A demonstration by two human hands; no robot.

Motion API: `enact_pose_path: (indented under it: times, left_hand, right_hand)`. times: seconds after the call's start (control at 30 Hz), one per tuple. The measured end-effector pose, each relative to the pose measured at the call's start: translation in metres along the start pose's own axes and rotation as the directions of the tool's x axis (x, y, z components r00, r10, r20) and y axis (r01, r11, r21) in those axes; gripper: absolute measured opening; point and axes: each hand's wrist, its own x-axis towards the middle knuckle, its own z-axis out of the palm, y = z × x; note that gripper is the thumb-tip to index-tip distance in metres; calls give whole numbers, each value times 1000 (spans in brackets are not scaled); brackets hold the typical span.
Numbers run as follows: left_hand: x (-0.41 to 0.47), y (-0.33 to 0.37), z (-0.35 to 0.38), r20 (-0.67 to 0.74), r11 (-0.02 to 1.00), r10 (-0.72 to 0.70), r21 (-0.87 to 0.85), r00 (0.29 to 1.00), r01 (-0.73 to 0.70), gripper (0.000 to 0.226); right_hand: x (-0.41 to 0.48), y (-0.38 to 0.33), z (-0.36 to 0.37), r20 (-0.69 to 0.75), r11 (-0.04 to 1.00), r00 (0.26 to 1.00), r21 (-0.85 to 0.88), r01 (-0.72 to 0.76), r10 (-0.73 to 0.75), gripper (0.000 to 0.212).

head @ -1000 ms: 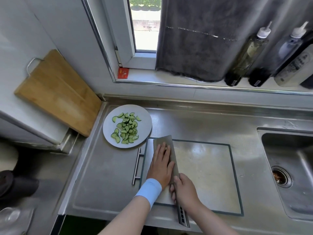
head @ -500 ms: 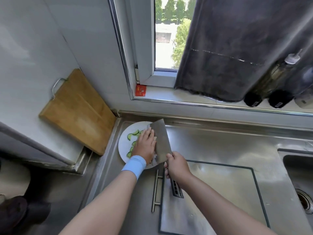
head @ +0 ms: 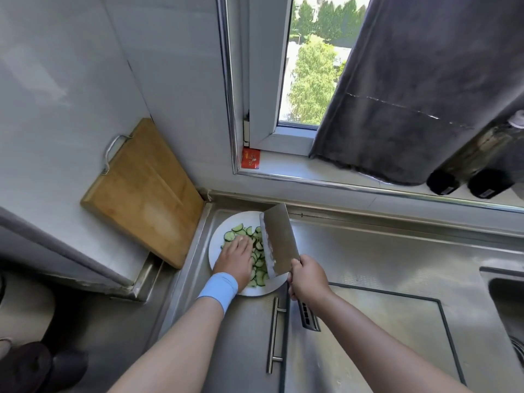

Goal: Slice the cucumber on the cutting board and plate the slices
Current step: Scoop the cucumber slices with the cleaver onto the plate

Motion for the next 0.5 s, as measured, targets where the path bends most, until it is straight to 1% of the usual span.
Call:
enact_pose_path:
  times: [0.03, 0.07, 0.13, 0.2, 0.23, 0.27, 0.33, 0.37, 0.43, 0.5]
  left_hand:
    - [-2, -4, 1, 17, 999, -32, -37, 999, 32, 54]
    - [-3, -5, 1, 1, 995, -40, -94, 999, 40, 54]
    - [-5, 0, -4, -101, 985, 21, -168, 995, -38, 54]
    - [-5, 10, -9, -169, 979, 123, -141, 978, -148, 54]
    - [-4, 14, -9, -157, 980, 145, -113, 977, -164, 55]
    - [-3, 16, -8, -123, 985, 133, -91, 983, -145, 55]
    - [-3, 18, -5, -40, 996, 63, -54, 997, -66, 55]
    - [-3, 18, -4, -22, 998, 35, -44, 999, -36, 53]
    - [-8, 24, -4, -57, 997, 0, -82, 998, -4, 52]
    - [-14, 40, -5, -130, 983, -9, -182, 991, -15, 51]
  right_hand:
    - [0, -1, -2, -6, 1000, 1000, -18, 6, -6, 23]
    - [1, -1, -3, -11, 999, 1000, -44, 20, -20, 23]
    - [3, -1, -4, -8, 995, 999, -91, 37, -38, 24]
    - [2, -2, -4, 10, 994, 999, -99, 48, -47, 25]
    - [2, -2, -4, 18, 994, 999, -102, 47, -46, 25]
    - [1, -2, -5, 19, 993, 998, -109, 55, -53, 24]
    - [0, 2, -11, 9, 989, 998, -134, 63, -62, 24]
    - [-1, 5, -17, -1, 986, 998, -151, 69, -70, 25]
    - [-4, 13, -34, -41, 973, 992, -205, 107, -117, 27]
    - [-10, 26, -58, -96, 961, 984, -247, 121, -149, 28]
